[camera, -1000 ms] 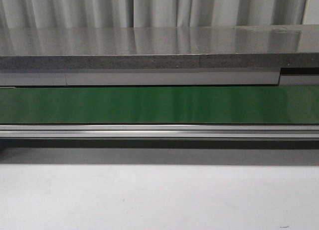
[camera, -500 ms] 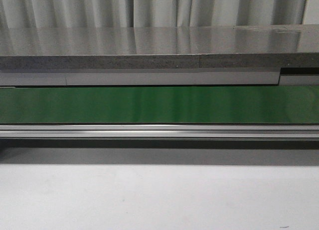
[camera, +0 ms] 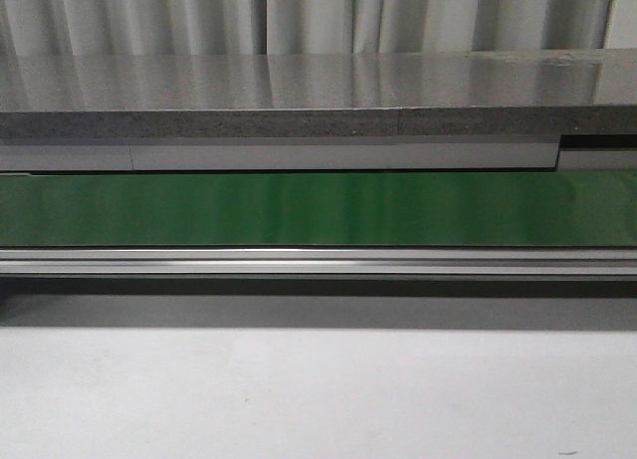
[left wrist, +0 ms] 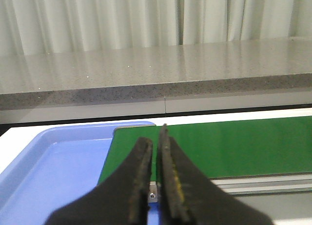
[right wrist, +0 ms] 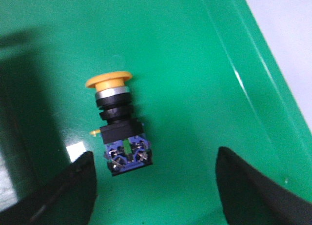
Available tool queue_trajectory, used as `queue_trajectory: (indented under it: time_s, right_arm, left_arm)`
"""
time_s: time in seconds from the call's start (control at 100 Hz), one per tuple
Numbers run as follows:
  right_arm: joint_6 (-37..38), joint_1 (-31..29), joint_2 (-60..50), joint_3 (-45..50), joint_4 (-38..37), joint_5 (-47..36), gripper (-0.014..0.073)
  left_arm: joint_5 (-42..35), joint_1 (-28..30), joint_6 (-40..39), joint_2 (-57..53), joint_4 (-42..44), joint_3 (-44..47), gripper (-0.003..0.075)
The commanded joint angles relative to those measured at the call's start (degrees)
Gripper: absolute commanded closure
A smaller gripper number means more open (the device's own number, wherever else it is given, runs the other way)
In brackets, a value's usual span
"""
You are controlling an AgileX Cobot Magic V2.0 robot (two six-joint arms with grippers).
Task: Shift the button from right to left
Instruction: 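Lower the right gripper and grasp the yellow-capped button, then lift the button and carry it over the green conveyor belt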
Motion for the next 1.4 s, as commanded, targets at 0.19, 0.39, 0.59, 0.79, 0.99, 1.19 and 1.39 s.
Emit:
queue_trajectory:
  time_s: [0.19,0.39,0.59,0.79,0.99,1.19,1.39]
  right_arm:
    - [-8.93,-0.42,3.63,-3.62,7.31,-4.50,0.0104]
    - [-9.02,-0.61,6.03,-6.54,7.31,-4.43,0.0104]
    - [-10.46,-1.35,8.09,-7.50,7.31,-3.60,0.0104]
    - [-11.06,-2.28,9.94,-7.50,7.58,-3.91,0.0104]
    - [-11.29,-2.22,11.65,-7.50,8.07,-4.28,0.0104]
    - [-12.24,-2.22,13.66,-7.50,8.27,-4.71,0.0104]
    - [-13.01,-2.22,14.61,-7.50,8.40,-5.22,0.0140]
  left_arm:
    - [-4.58,-0.43,-0.67,-1.98,-0.03,2.30,0.0715]
    - [-4.58,-0.43,-0.67,-1.98,-0.03,2.30,0.0715]
    - [-4.58,-0.43,-0.67,-1.98,-0.03,2.30,0.0715]
    - [-4.58,-0.43,-0.67,-1.98,-0.03,2.30,0.0715]
    - [-4.58,-0.43,-0.67,-1.98,-0.03,2.30,0.0715]
    - [-4.58,-0.43,-0.67,-1.98,-0.03,2.30,0.0715]
    - [-4.58,-0.43,-0.67,-1.98,-0.03,2.30,0.0715]
